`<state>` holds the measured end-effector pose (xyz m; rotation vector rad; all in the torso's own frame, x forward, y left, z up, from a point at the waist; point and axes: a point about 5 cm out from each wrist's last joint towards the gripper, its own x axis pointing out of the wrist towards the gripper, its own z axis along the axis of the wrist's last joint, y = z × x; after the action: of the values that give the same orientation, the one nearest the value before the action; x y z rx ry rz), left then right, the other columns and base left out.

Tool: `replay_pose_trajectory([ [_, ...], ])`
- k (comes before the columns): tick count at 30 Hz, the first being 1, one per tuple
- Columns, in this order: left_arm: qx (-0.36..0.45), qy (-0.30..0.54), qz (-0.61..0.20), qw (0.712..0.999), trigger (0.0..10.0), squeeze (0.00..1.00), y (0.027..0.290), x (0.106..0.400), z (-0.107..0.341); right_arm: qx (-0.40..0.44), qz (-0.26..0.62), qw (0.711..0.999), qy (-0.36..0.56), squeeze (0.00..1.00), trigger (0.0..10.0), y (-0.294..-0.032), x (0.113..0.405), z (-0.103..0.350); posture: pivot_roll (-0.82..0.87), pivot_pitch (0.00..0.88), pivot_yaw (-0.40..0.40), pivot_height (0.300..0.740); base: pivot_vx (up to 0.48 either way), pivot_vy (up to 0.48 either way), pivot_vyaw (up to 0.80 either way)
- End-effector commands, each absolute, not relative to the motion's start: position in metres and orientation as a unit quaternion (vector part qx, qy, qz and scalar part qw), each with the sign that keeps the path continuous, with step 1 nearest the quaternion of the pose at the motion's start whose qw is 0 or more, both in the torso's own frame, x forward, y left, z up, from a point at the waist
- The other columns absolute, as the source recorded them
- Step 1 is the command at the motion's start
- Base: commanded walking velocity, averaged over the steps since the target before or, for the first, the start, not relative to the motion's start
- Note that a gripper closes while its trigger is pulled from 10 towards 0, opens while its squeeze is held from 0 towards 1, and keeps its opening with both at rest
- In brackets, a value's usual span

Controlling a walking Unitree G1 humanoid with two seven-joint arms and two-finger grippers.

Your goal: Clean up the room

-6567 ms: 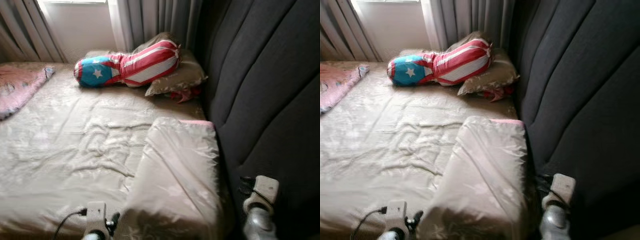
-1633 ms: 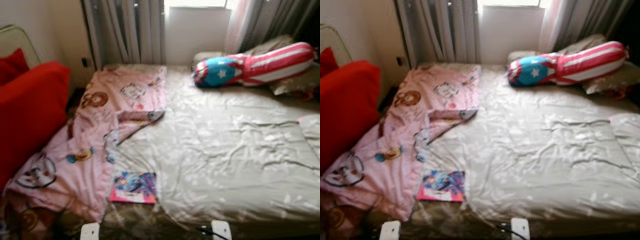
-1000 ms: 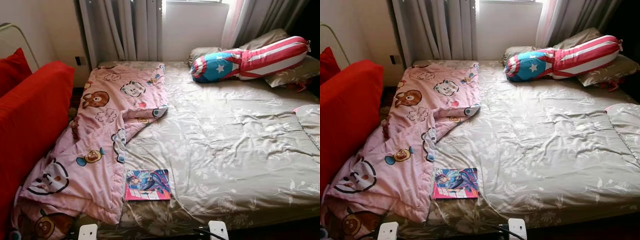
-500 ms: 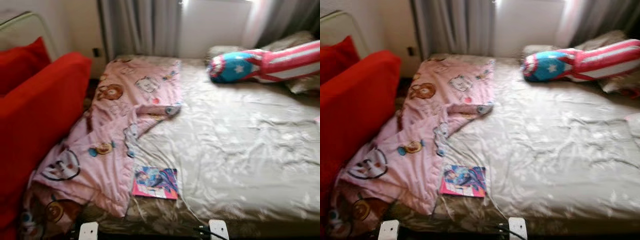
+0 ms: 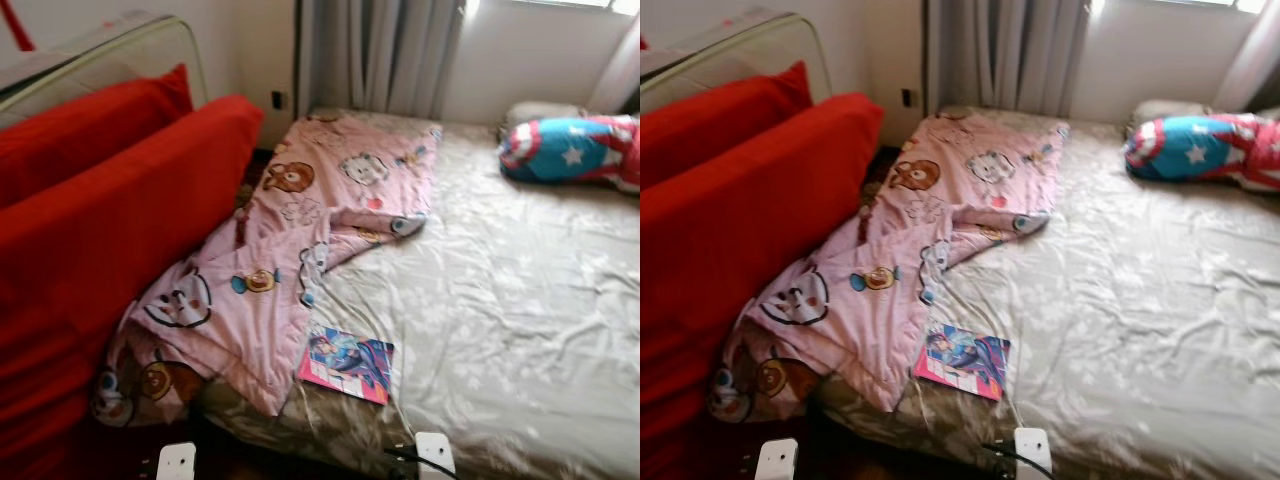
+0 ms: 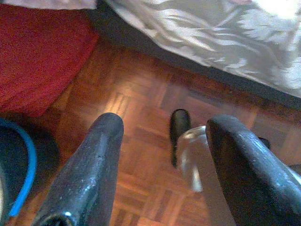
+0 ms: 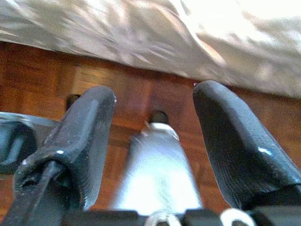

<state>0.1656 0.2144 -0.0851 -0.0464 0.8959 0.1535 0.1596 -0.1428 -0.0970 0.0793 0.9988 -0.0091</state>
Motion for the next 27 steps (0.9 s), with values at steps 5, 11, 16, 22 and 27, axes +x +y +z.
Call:
replay_pose_trajectory([
  [5,-0.02,0.443,0.072,0.893,10.0,0.0,0.2143,0.1607,-0.0875,0.043,-0.005,0.879,0.475,0.0,10.0,-0.1406,0.1618,-0.096,0.01,0.029,-0.039,0.74,0.0,0.123,0.0],
  [11,-0.019,0.444,0.07,0.893,10.0,0.0,0.2136,0.1607,-0.0878,0.044,-0.006,0.879,0.475,0.0,10.0,-0.1412,0.1618,-0.096,0.01,0.027,-0.039,0.74,0.0,0.313,0.0],
  [16,-0.019,0.445,0.07,0.893,10.0,0.0,0.2132,0.1606,-0.0879,0.043,-0.004,0.879,0.475,0.0,10.0,-0.141,0.1618,-0.096,0.01,0.021,-0.038,0.74,0.0,0.316,0.0],
  [22,-0.019,0.445,0.069,0.893,10.0,0.0,0.2129,0.1603,-0.088,0.042,-0.002,0.878,0.476,0.0,10.0,-0.1409,0.1611,-0.0963,0.01,0.016,-0.038,0.74,0.0,0.315,0.0],
  [27,-0.018,0.445,0.069,0.893,10.0,0.0,0.213,0.1602,-0.0881,0.042,-0.001,0.878,0.477,0.0,10.0,-0.1406,0.1609,-0.0964,0.01,0.014,-0.036,0.74,0.0,0.316,0.0],
])
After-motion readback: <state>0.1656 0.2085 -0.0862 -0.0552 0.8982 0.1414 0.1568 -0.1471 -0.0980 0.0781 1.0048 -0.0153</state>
